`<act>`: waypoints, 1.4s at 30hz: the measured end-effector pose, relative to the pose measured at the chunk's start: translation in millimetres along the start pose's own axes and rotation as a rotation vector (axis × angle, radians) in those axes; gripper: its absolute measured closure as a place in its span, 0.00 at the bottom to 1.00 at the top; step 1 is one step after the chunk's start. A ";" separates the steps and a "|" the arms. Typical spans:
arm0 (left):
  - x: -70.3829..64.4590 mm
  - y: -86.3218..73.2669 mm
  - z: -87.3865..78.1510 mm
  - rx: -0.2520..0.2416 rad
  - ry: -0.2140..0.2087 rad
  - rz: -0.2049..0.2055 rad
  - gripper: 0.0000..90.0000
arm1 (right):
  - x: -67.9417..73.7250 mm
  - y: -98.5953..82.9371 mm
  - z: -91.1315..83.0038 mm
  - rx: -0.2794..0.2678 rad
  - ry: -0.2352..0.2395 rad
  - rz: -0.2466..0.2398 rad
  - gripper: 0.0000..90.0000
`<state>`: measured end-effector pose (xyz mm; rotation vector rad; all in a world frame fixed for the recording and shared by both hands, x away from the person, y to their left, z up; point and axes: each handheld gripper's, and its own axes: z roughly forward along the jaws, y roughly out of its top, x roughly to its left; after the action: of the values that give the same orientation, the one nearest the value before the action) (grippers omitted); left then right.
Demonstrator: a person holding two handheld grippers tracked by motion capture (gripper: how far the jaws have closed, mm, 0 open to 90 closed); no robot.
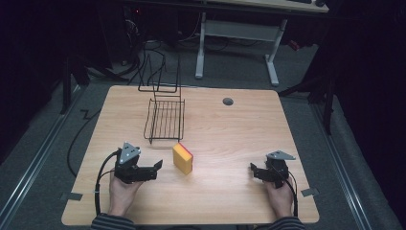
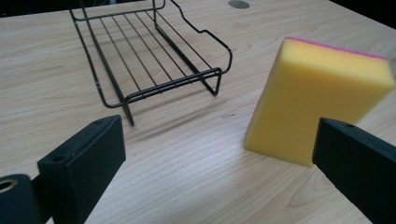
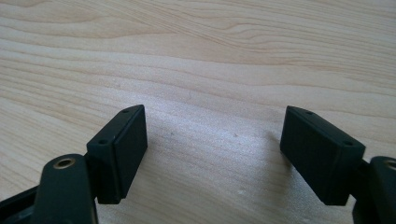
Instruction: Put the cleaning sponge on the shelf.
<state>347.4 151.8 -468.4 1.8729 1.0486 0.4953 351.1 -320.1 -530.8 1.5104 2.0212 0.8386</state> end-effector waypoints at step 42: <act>-42.8 8.7 33.8 0.044 -0.156 0.090 0.00 | 0.0 -0.1 -0.1 0.000 0.000 -0.001 0.26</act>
<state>350.7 97.1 -474.8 1.9701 0.8819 0.3733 351.0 -320.1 -530.8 1.5091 2.0224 0.8379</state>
